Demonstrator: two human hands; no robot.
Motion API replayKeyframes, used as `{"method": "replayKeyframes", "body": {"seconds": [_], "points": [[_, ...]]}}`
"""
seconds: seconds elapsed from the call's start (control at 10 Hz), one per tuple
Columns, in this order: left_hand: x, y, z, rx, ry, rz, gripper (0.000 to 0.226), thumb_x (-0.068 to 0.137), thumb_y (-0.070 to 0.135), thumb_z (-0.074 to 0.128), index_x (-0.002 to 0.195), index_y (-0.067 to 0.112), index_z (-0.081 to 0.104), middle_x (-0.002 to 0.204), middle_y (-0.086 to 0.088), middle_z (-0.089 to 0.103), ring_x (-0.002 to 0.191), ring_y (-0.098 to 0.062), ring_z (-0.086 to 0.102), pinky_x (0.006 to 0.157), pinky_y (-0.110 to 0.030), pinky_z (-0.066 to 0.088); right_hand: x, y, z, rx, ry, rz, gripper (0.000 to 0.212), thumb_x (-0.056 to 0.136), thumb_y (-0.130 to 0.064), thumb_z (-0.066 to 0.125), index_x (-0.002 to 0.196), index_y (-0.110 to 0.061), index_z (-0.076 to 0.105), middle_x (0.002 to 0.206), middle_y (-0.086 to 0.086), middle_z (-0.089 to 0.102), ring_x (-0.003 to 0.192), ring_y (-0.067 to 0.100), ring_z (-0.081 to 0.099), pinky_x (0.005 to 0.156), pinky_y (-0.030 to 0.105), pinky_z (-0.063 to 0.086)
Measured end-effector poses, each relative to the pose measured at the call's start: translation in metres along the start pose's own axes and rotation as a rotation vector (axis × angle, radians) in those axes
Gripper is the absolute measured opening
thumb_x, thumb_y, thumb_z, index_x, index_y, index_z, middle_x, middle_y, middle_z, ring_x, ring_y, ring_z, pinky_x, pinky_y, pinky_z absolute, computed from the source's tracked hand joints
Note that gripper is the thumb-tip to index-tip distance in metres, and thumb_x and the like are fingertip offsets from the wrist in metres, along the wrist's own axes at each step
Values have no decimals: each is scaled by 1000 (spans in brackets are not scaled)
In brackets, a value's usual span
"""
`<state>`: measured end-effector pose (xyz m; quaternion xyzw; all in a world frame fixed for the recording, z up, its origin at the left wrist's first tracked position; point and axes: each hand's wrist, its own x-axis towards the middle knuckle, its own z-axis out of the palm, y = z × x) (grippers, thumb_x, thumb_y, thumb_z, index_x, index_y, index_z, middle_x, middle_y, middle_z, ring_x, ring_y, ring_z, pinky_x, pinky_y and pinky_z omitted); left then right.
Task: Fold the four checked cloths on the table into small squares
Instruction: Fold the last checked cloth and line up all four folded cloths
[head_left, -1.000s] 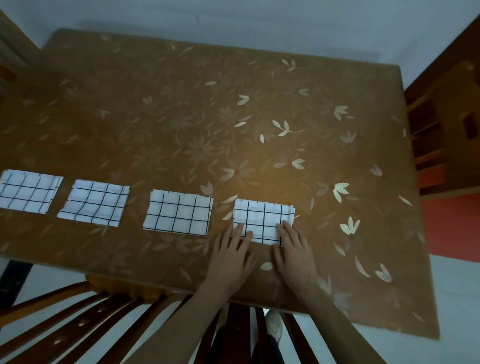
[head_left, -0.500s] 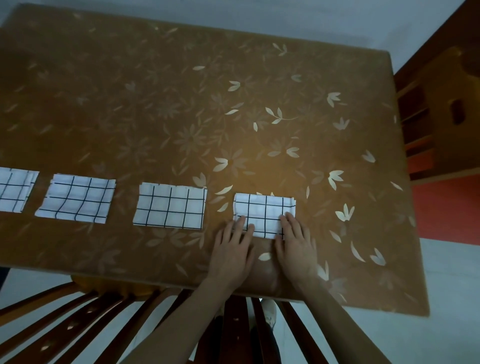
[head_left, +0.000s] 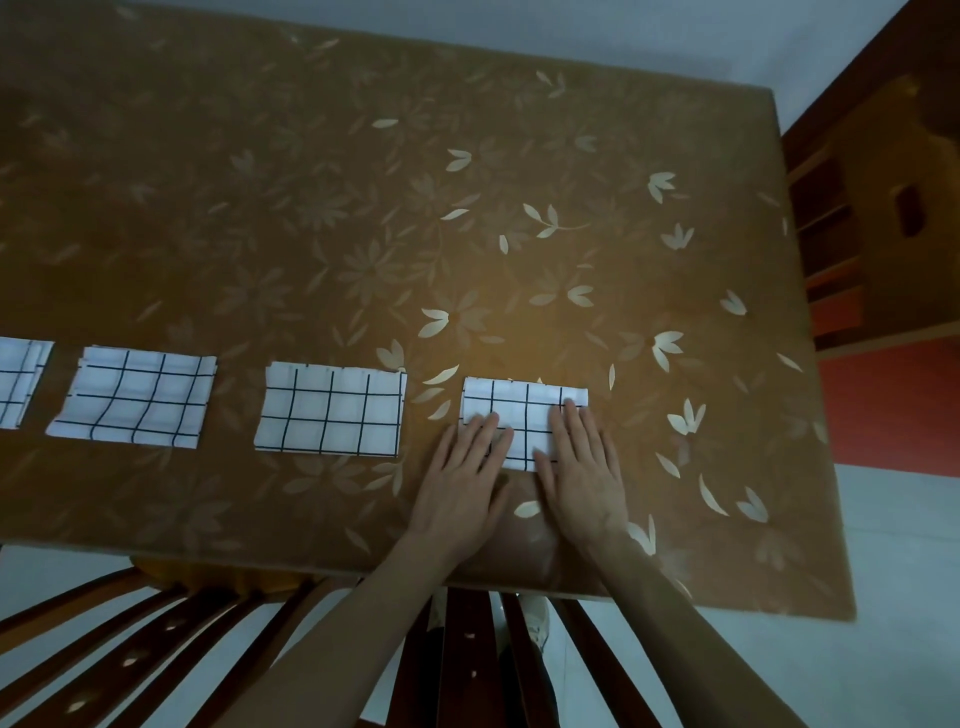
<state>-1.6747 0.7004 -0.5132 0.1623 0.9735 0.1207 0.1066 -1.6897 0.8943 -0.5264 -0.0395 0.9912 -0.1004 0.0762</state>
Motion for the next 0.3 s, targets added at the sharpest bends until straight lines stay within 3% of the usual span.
{"method": "replayKeyframes", "body": {"seconds": [0.1,0.3], "points": [[-2,-4,7,17,-59,-3,68,105,55,32,163,21,20,172,-4,12,159,-21,4,127,-50,14,-1,0,1,7,-21,12,68,107,-55,20,165,-18,20,172,1,16,159,18,9,127,46,15],[0,1,-8,-45,-27,-22,70,105,61,28,163,23,20,172,0,11,159,-17,1,128,-49,9,0,-1,-15,127,-51,5,69,106,-60,16,165,-25,14,172,-7,10,159,12,1,129,46,13]]}}
